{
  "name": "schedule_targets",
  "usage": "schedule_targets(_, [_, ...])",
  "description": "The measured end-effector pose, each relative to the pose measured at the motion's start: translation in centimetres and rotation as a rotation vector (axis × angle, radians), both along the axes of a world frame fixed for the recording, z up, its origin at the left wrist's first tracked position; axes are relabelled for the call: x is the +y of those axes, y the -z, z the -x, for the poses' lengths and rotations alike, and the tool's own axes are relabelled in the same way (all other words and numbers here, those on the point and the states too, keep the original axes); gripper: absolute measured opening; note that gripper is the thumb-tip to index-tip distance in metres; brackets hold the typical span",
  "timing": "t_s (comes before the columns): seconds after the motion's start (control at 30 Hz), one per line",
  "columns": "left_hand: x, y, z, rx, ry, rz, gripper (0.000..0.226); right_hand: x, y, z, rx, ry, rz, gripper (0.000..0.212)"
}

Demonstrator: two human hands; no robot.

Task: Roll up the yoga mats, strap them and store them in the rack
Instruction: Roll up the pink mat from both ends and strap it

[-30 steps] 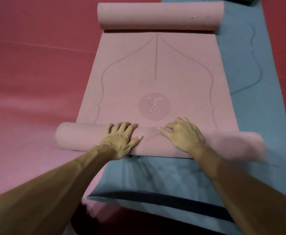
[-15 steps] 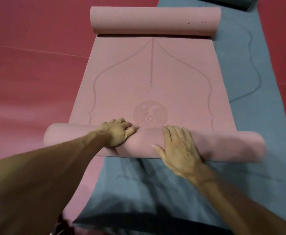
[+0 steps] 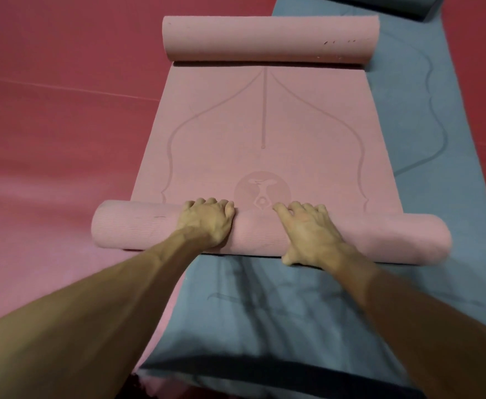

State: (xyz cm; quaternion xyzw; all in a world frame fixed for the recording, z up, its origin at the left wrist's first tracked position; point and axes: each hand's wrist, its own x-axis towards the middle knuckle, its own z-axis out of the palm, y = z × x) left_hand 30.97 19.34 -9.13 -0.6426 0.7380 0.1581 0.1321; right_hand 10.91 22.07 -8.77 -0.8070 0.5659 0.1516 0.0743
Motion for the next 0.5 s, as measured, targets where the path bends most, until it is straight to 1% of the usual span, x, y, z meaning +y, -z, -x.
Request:
schedule_targets(0.07, [1.3,0.0,-0.3,0.011,0.041,0.068,0.045,-0.1,-0.2,0.0,-0.016,0.010,-0.014,0.096])
schedule_targets(0.13, [3.0,-0.1,-0.6,0.028,0.045,0.106,0.050,-0.1,-0.2,0.0,-0.026,0.012,-0.031,0.097])
schedule_targets(0.23, [5.9,-0.5,-1.3,0.018,0.079,0.097,0.078,0.6,-0.4,-0.1,-0.039,0.027,-0.077,0.096])
schedule_targets(0.3, [7.4,-0.7,-1.7,0.010,0.125,0.105,0.091,1.1,-0.8,-0.1,-0.064,0.039,-0.134,0.093])
schedule_targets(0.4, [9.4,-0.7,-2.0,0.000,0.145,0.124,0.094,2.0,-1.2,-0.2,-0.088,0.033,-0.224,0.092])
schedule_targets(0.5, [11.1,-0.7,-2.0,-0.014,0.141,0.092,0.096,3.0,-1.2,-0.2,-0.118,0.041,-0.301,0.092])
